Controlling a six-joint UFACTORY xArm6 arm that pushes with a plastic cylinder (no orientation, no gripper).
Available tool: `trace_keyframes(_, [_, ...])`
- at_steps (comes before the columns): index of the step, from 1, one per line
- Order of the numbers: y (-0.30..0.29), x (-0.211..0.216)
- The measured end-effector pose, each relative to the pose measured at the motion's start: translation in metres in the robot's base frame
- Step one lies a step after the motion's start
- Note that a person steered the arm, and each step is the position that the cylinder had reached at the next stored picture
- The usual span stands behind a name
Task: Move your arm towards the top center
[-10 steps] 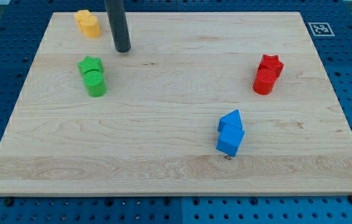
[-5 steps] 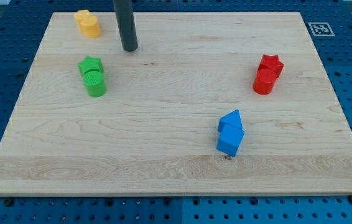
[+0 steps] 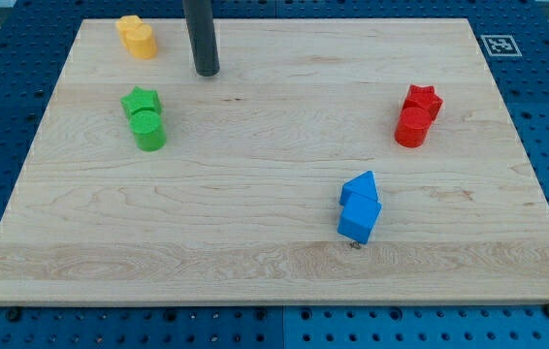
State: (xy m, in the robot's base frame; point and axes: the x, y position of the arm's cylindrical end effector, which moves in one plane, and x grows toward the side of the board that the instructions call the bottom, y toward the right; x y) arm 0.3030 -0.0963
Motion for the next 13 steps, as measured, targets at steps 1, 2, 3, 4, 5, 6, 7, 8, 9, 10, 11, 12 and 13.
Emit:
trace_keyframes(1, [0.002, -0.002])
trace_keyframes(2, [0.004, -0.003])
trace_keyframes(3, [0.007, -0.005])
trace_keyframes(4, [0.011, -0.007])
trace_keyframes(5, [0.013, -0.009])
trace_keyframes(6, [0.015, -0.012])
trace_keyframes(7, [0.017, -0.015])
trace_keyframes(8, [0.019, -0.018])
trace_keyframes(9, [0.023, -0.021])
trace_keyframes(10, [0.027, -0.024])
trace_keyframes(11, [0.032, -0.024])
trace_keyframes(12, [0.035, -0.026])
trace_keyframes(13, [0.039, -0.03])
